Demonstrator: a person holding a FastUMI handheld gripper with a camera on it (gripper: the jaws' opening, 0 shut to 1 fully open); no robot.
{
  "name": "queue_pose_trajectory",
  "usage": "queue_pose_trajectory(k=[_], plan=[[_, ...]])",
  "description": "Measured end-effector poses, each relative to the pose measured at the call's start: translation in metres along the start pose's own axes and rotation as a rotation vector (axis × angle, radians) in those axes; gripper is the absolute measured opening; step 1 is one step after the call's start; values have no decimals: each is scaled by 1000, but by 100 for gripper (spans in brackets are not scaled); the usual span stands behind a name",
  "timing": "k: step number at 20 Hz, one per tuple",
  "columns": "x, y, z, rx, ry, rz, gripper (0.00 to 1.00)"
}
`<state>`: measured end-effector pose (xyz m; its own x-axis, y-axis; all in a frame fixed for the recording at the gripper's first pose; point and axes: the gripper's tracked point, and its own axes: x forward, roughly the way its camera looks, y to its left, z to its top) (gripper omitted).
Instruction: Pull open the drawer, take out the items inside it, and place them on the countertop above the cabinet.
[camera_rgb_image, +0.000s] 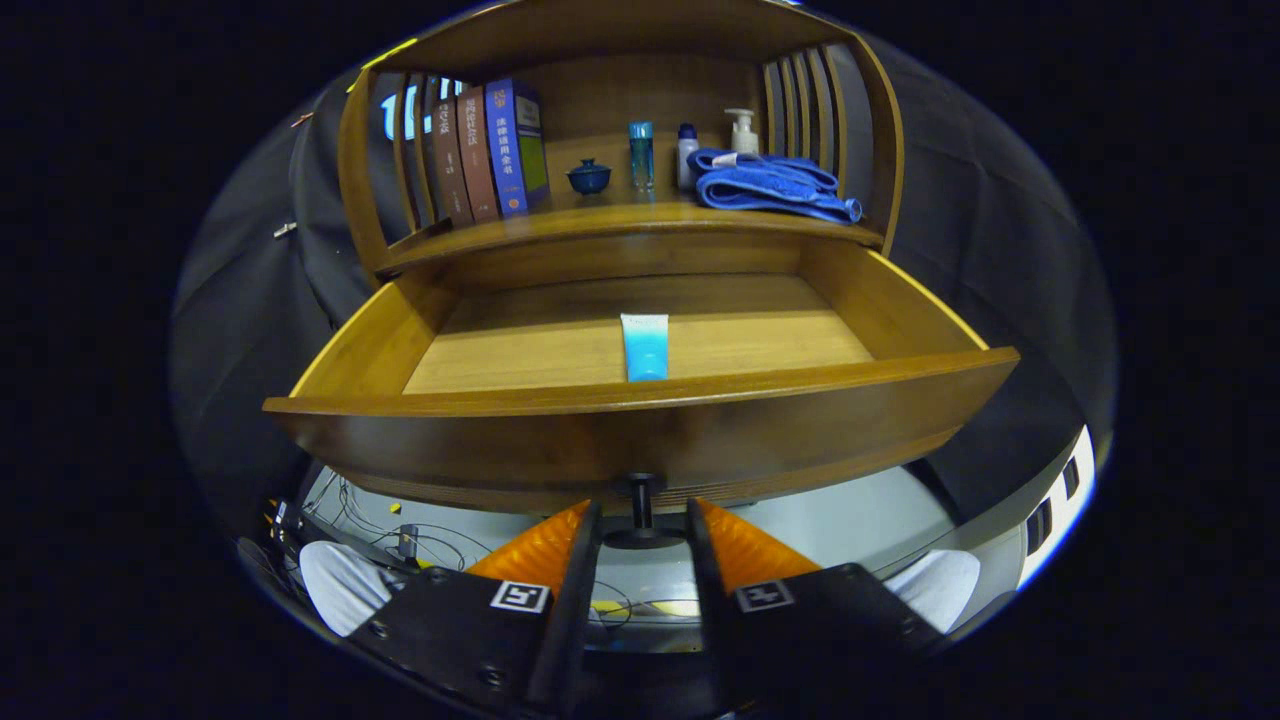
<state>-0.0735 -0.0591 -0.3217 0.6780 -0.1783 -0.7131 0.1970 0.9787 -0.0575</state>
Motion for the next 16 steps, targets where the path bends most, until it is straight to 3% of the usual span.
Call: queue_pose_trajectory(k=[3,7,10,16], plan=[[-24,-2,21,11,-35,-18,100],[-38,4,74,2,-78,17,99],[-16,6,123,0,-100,25,99],[65,16,148,-38,104,23,100]])
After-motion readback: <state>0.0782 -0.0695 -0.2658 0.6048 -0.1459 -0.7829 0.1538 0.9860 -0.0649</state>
